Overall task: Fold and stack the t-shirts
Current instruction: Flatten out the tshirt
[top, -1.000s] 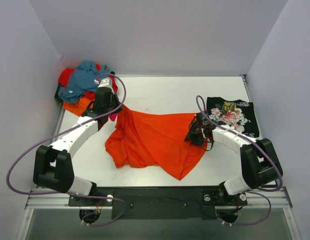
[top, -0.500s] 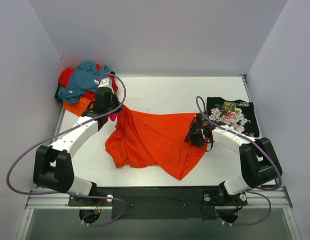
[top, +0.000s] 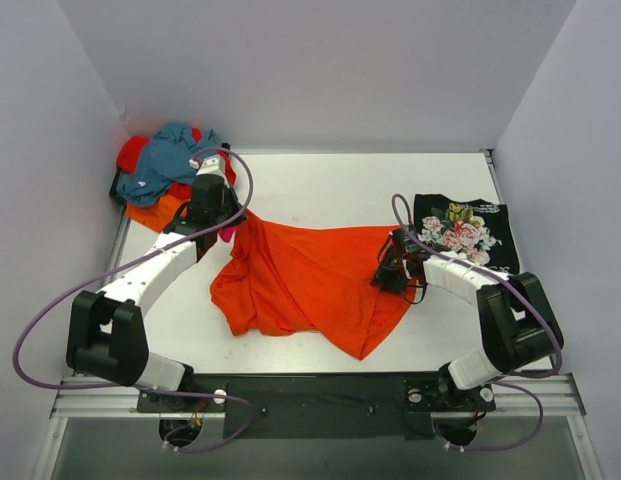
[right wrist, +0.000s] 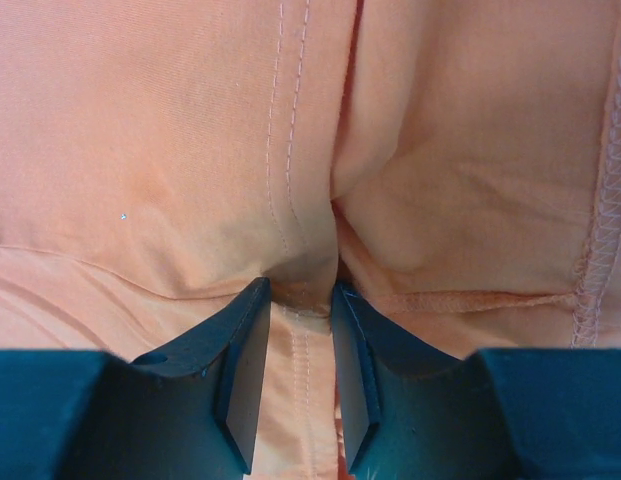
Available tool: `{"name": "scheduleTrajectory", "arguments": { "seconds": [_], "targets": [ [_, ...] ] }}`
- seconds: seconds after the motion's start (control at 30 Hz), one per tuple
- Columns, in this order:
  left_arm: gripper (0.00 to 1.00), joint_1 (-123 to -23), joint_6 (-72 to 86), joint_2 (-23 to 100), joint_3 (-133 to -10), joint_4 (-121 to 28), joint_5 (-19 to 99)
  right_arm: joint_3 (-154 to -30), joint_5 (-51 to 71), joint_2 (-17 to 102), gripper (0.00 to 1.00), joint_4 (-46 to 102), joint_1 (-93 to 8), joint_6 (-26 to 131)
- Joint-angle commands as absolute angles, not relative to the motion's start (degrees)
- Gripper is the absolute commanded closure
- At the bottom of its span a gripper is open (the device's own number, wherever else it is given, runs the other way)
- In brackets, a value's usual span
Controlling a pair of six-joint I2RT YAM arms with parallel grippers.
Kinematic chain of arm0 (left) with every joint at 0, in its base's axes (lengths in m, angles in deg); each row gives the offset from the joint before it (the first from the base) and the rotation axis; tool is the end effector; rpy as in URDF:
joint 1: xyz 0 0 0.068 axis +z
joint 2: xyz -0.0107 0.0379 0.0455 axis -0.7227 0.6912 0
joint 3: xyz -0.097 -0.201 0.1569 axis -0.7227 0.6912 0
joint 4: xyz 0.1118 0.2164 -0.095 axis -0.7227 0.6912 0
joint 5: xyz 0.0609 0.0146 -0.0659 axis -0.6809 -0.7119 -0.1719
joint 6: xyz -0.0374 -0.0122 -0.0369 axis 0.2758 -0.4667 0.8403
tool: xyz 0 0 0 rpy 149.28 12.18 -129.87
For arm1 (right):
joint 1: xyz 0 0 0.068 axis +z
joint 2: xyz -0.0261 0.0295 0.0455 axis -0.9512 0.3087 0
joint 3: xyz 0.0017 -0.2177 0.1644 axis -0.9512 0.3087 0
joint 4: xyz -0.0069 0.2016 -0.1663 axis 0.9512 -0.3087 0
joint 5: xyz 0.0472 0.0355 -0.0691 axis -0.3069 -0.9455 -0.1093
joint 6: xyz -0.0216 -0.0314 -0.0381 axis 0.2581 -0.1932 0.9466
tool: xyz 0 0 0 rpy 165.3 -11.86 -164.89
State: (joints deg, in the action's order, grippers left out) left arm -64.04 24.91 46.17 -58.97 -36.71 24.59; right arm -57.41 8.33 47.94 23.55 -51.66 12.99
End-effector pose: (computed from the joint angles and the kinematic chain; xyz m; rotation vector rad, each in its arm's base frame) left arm 0.3148 -0.0964 0.2788 -0.2859 2.1026 -0.3666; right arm 0.2672 0.1054 0.1598 0.5066 2.5234 0.6828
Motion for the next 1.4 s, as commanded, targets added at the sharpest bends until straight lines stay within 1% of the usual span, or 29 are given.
{"name": "scheduleTrajectory", "arguments": {
  "seconds": [0.0,0.07,0.1,0.13,0.17,0.2,0.43,0.63,0.77,0.87,1.03,1.07,1.1,1.17,1.2,1.23,1.37],
  "targets": [
    [1.0,-64.6,24.2,44.7,-60.6,-38.3,23.8,-58.5,9.2,44.3,0.74,20.1,-51.3,13.5],
    [1.0,-64.7,24.3,44.8,-60.7,-38.2,23.6,-58.6,9.0,43.3,0.81,19.8,-51.1,13.6],
    [1.0,-64.7,24.3,45.0,-60.8,-38.2,23.6,-58.6,9.0,43.0,0.89,19.6,-51.0,13.7],
    [1.0,-64.7,24.3,45.0,-60.8,-38.2,23.6,-58.8,9.1,42.9,0.92,19.4,-51.1,14.0],
    [1.0,-64.7,24.3,45.0,-60.9,-38.2,23.6,-58.9,9.2,42.6,0.98,19.0,-51.0,14.1],
    [1.0,-64.8,24.2,44.9,-60.9,-37.9,23.5,-59.3,9.2,42.5,1.0,18.7,-51.1,14.3],
    [1.0,-64.8,24.2,45.2,-61.2,-37.4,22.6,-62.6,6.1,40.9,1.0,18.7,-53.4,16.9],
    [1.0,-64.8,23.6,48.9,-63.5,-36.3,21.6,-67.0,-1.8,39.2,1.0,21.1,-63.7,19.1],
    [1.0,-64.8,23.2,53.6,-68.0,-36.2,21.8,-74.2,-4.2,39.5,1.0,21.1,-66.6,21.0],
    [1.0,-64.8,22.7,57.5,-73.6,-34.6,22.5,-80.4,-7.4,41.7,1.0,21.1,-69.5,20.8],
    [1.0,-64.8,21.8,63.1,-81.0,-31.5,25.2,-86.6,-12.3,45.4,1.0,21.1,-74.6,18.9],
    [0.96,-64.8,21.2,63.7,-82.7,-31.0,26.1,-87.3,-13.1,45.8,1.0,21.0,-75.0,18.7],
    [0.7,-64.7,20.7,64.9,-84.0,-28.9,27.9,-87.4,-13.3,46.4,1.0,21.1,-75.6,18.4],
    [0.47,-64.8,20.5,65.3,-86.2,-26.0,27.3,-87.2,-14.1,46.9,1.0,21.2,-75.8,18.2],
    [0.45,-64.9,20.5,64.7,-85.0,-26.5,27.2,-87.0,-14.2,47.2,1.0,21.3,-75.7,18.5],
    [0.4,-64.7,21.4,63.0,-82.3,-27.2,26.7,-86.8,-14.0,47.4,1.0,21.3,-75.8,18.6],
    [0.35,-64.0,25.0,56.1,-71.5,-31.8,25.0,-85.4,-14.3,48.1,1.0,22.4,-75.7,18.4]
  ]
}}
